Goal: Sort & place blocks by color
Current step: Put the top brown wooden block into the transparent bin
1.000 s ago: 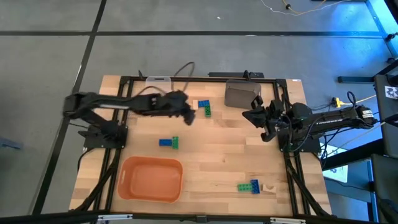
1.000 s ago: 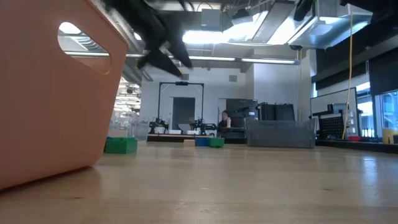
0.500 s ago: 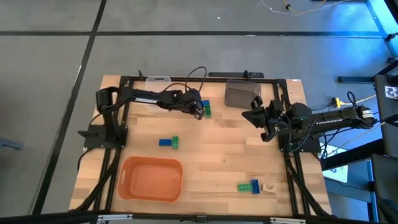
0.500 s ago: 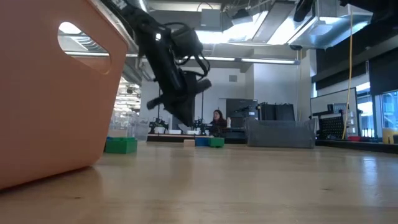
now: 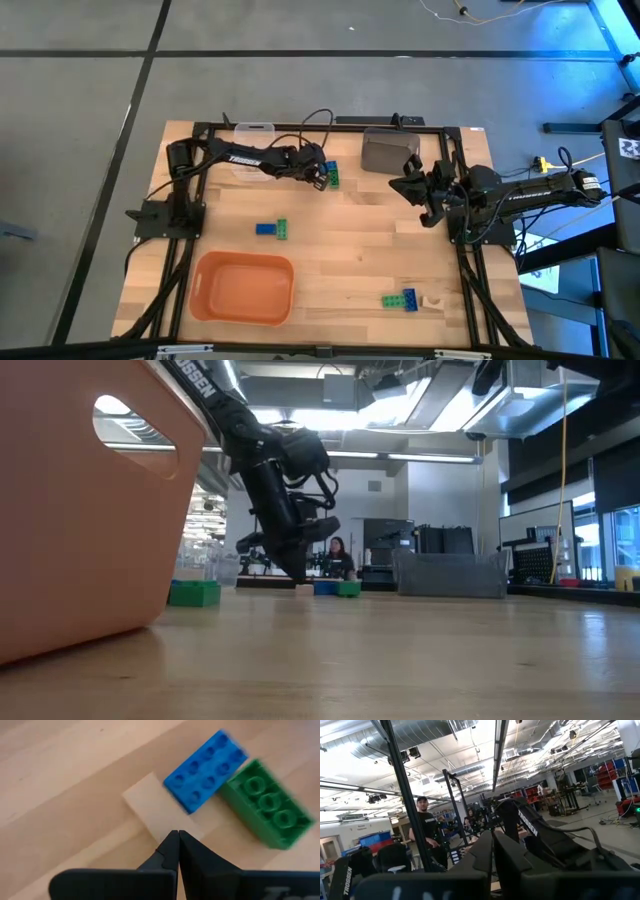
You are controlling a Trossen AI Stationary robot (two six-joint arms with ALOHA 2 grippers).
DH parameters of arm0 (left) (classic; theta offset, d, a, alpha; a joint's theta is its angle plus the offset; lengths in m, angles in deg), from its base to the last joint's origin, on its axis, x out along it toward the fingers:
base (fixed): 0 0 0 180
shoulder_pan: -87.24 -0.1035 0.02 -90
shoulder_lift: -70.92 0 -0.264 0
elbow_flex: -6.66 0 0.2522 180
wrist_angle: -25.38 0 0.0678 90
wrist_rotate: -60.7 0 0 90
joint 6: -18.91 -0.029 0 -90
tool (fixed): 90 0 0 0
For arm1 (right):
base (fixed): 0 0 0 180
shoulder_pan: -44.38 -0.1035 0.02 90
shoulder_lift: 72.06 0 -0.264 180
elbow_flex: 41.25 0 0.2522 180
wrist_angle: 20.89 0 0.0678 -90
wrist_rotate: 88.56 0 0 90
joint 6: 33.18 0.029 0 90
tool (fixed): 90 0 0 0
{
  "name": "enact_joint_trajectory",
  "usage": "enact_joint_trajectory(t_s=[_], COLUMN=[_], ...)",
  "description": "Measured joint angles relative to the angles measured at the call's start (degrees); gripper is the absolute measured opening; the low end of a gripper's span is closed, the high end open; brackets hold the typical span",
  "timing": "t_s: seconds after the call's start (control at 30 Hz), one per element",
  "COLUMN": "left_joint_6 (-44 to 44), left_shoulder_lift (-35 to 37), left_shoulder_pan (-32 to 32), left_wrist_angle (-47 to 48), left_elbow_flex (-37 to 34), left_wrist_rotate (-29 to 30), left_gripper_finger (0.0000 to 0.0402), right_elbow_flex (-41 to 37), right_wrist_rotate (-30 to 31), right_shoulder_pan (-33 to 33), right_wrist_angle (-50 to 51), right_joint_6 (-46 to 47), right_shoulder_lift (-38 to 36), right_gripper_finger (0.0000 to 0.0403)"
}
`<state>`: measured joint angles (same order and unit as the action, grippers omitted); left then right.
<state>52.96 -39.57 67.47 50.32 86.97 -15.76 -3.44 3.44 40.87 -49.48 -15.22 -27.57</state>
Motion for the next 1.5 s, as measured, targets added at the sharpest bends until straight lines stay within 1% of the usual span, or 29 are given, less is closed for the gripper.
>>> enact_joint_trajectory(t_s=[0.13, 0.23, 0.37, 0.43, 0.57, 0.63, 0.9, 1.03, 1.1, 1.3, 1.4, 1.5], left_joint_6=[-0.09, -0.18, -1.43, -2.63, -5.36, -7.05, -16.43, -18.12, -17.33, -11.11, -6.28, 1.09], left_shoulder_lift=[-0.69, -1.40, -1.71, -1.55, 0.42, 1.57, 3.94, 5.51, 6.98, 16.04, 19.46, 20.57], left_shoulder_pan=[0.39, 0.48, 1.19, 2.19, 4.73, 6.08, 14.31, 17.70, 18.58, 18.47, 19.50, 21.42], left_wrist_angle=[-2.80, -3.09, -1.78, 0.41, 8.08, 11.99, 26.52, 31.82, 32.79, 32.30, 31.50, 32.08], left_elbow_flex=[0.00, 0.03, 0.11, 0.11, 0.11, 0.11, 0.17, -0.09, -0.38, -0.15, -0.14, -0.12], left_wrist_rotate=[1.42, 1.67, -0.41, -0.48, -1.44, -2.84, -6.26, -7.27, -7.18, -4.80, -2.92, 0.57], left_gripper_finger=[0.0000, 0.0000, 0.0000, 0.0000, 0.0000, 0.0000, 0.0000, 0.0000, 0.0000, 0.0000, 0.0000, 0.0000], right_elbow_flex=[0.00, 0.00, 0.00, 0.00, -0.01, -0.02, -0.02, 0.00, -0.02, -0.02, -0.02, -0.02], right_wrist_rotate=[-0.02, -0.05, -0.09, -0.11, -0.11, -0.11, -0.11, -0.11, -0.11, -0.11, -0.11, -0.11], right_shoulder_pan=[0.01, 0.02, 0.02, 0.00, 0.01, 0.02, 0.01, 0.02, 0.00, 0.00, 0.00, 0.00], right_wrist_angle=[-0.07, -0.14, -0.13, -0.10, -0.03, 0.06, 0.21, 0.21, 0.22, 0.13, 0.13, 0.23], right_joint_6=[0.29, 1.63, 2.95, 2.83, 2.76, 2.75, 2.72, 2.60, 2.58, 2.58, 2.56, 2.57], right_shoulder_lift=[0.00, 0.00, 0.00, 0.00, 0.00, 0.00, 0.00, 0.00, 0.00, 0.00, 0.04, 0.04], right_gripper_finger=[0.0021, 0.0021, 0.0021, 0.0021, 0.0021, 0.0021, 0.0021, 0.0021, 0.0021, 0.0021, 0.0021, 0.0021])
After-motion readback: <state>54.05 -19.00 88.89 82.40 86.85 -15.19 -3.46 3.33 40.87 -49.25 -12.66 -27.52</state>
